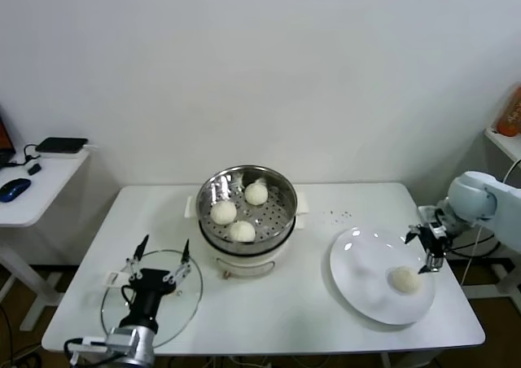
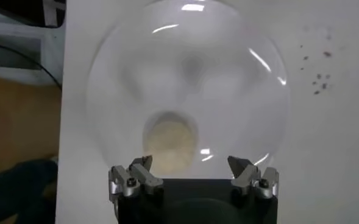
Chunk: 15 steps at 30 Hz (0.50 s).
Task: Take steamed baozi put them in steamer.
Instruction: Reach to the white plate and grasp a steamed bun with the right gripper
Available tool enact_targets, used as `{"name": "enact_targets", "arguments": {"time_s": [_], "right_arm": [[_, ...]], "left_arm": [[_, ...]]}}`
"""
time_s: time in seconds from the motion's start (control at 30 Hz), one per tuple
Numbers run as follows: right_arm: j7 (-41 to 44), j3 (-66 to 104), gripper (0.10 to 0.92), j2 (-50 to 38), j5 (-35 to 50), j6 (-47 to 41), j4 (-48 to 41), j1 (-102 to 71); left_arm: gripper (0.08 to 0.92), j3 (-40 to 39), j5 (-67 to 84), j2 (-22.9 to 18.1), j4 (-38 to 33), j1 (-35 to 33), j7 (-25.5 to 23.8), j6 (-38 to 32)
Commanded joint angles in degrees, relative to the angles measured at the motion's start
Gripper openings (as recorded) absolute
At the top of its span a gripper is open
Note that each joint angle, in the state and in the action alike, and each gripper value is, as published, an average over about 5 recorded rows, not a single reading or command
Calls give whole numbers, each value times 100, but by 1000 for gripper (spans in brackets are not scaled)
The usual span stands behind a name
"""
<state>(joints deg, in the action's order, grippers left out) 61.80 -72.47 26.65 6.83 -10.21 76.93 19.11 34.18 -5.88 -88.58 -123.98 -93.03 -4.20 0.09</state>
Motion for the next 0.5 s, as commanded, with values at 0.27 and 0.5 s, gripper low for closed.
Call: {"name": "enact_targets", "arguments": {"time_s": [0.27, 0.5], "right_arm": [[-28, 898, 823, 286, -367, -21, -522, -1366], [-70, 1030, 823, 458, -383, -1, -691, -1510]], "left_arm": [[823, 70, -29, -23, -13, -35, 5, -8], [823, 82, -31, -39, -4, -30, 5, -4]]}}
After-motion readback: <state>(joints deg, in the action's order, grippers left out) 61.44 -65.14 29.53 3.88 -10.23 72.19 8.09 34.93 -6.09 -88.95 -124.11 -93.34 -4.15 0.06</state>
